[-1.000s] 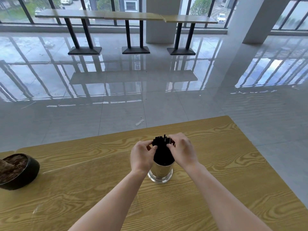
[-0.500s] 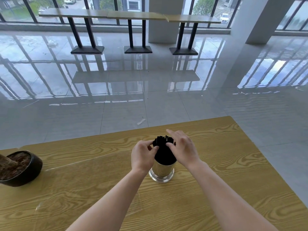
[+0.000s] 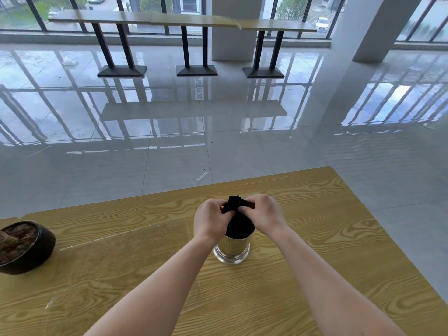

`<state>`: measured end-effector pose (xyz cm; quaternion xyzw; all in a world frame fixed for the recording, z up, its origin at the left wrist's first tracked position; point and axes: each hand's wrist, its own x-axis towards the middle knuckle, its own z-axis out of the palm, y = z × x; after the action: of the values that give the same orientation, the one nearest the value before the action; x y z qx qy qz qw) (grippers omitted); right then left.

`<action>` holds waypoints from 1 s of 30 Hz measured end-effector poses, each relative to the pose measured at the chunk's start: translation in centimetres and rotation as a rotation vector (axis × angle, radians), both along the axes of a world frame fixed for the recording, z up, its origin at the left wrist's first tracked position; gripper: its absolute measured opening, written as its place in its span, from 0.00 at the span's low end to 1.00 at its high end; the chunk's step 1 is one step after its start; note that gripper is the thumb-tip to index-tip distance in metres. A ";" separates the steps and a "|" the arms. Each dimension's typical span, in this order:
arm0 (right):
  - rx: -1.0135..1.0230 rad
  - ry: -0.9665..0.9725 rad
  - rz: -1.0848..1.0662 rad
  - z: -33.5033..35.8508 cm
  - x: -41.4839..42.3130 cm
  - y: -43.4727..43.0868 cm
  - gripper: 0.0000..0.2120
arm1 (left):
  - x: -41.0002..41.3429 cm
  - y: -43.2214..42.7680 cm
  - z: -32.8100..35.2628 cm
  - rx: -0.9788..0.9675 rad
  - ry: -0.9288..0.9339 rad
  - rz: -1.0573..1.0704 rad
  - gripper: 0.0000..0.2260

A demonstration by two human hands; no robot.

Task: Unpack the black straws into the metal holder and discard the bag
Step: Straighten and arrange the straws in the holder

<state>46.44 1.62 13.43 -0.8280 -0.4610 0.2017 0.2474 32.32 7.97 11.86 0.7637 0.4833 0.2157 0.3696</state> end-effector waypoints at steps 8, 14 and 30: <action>-0.030 0.045 0.004 0.6 -0.1 0.8 0.10 | 0.0 0.4 0.8 -0.022 0.003 -0.037 0.05; -0.017 0.084 -0.011 1.1 0.0 0.4 0.13 | -0.2 0.0 1.7 -0.075 -0.052 -0.037 0.15; 0.113 0.054 -0.089 0.0 0.6 -0.5 0.10 | -1.3 -0.8 0.7 0.027 -0.067 0.120 0.05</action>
<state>47.01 1.15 13.40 -0.8266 -0.4277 0.1864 0.3148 31.01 7.16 12.60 0.7306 0.5126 0.2696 0.3615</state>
